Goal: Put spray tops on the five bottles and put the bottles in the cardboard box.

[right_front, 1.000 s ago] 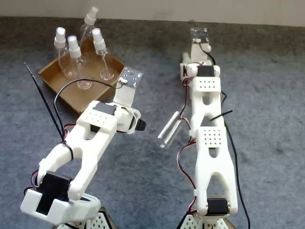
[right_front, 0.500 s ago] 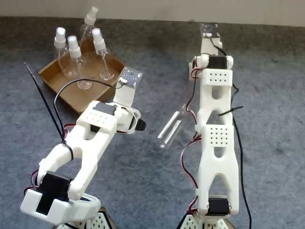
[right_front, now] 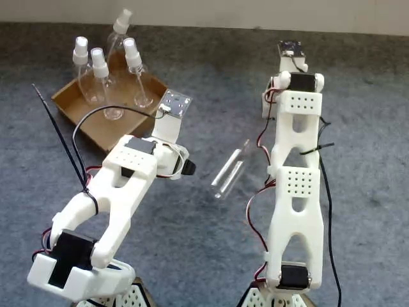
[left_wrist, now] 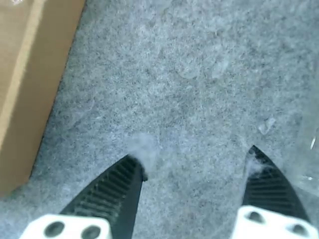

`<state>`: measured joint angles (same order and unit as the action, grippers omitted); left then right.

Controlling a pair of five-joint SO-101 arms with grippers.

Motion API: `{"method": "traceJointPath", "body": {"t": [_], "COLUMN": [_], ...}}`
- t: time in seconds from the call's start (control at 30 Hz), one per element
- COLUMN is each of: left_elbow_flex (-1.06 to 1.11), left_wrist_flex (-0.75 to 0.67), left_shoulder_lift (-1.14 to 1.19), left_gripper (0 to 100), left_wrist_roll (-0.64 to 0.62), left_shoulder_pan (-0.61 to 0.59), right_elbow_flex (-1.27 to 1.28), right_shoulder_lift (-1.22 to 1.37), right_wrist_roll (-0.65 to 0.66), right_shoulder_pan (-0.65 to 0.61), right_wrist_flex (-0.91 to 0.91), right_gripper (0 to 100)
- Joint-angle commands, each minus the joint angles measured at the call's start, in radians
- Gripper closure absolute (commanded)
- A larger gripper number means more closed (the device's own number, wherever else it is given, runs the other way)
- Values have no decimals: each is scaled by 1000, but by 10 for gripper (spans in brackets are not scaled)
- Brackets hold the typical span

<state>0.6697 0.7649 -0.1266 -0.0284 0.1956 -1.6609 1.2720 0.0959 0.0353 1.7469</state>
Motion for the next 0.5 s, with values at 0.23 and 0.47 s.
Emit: {"method": "traceJointPath", "body": {"t": [0.23,0.47], "left_elbow_flex": [-7,-8], "left_wrist_flex": [-20,-21], "left_shoulder_lift": [-7,-7], "left_gripper": [726,726], "left_wrist_roll": [9,9], "left_shoulder_pan": [-5,-5], "right_elbow_flex": [-136,-136], "right_shoulder_lift": [-90,-107], "right_wrist_roll": [11,11], "right_shoulder_pan": [27,21], "right_wrist_flex": [22,22], "right_gripper": [992,992]}}
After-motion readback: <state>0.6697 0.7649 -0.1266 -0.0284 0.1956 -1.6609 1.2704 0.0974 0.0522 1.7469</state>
